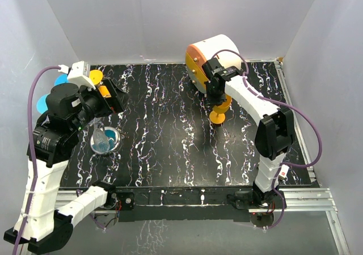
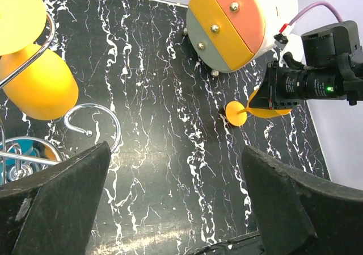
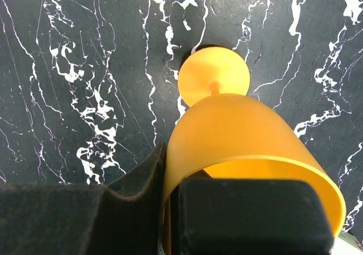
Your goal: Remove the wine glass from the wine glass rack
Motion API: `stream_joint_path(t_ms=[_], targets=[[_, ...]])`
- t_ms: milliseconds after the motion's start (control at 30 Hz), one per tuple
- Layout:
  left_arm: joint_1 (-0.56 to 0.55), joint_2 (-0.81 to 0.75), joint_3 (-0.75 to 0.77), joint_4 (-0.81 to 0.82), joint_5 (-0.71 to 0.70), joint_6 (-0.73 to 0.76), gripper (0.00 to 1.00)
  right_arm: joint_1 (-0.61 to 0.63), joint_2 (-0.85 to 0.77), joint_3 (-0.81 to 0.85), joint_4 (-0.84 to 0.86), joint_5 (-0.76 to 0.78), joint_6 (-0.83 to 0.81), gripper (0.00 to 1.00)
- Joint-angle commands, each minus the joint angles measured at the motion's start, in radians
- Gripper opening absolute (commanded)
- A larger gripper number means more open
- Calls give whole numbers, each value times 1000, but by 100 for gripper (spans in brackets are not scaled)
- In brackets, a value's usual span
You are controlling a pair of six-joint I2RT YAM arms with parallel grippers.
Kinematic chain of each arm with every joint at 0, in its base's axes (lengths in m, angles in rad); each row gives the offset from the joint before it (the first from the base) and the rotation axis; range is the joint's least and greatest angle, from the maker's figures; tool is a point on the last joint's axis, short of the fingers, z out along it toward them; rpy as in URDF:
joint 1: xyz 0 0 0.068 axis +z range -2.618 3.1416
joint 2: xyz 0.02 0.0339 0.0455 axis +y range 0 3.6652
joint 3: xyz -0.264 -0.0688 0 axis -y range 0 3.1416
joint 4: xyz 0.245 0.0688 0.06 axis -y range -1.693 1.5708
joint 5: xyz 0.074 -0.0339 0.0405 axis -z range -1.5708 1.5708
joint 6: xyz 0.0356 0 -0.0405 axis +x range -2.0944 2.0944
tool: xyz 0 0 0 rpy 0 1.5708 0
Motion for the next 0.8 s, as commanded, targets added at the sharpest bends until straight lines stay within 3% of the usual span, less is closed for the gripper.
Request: stream_joint_path(t_ms=[0, 433, 633, 767], targets=[[0, -4, 43, -17, -5, 8, 99, -6, 13, 17, 57, 9, -13, 0], [1, -13, 103, -71, 8, -39, 99, -6, 25, 8, 77, 9, -36, 4], [0, -3, 138, -98, 3, -48, 99, -6, -43, 57, 55, 0, -55, 31], [0, 15, 171, -127, -17, -40, 99, -6, -111, 111, 9, -20, -55, 43]])
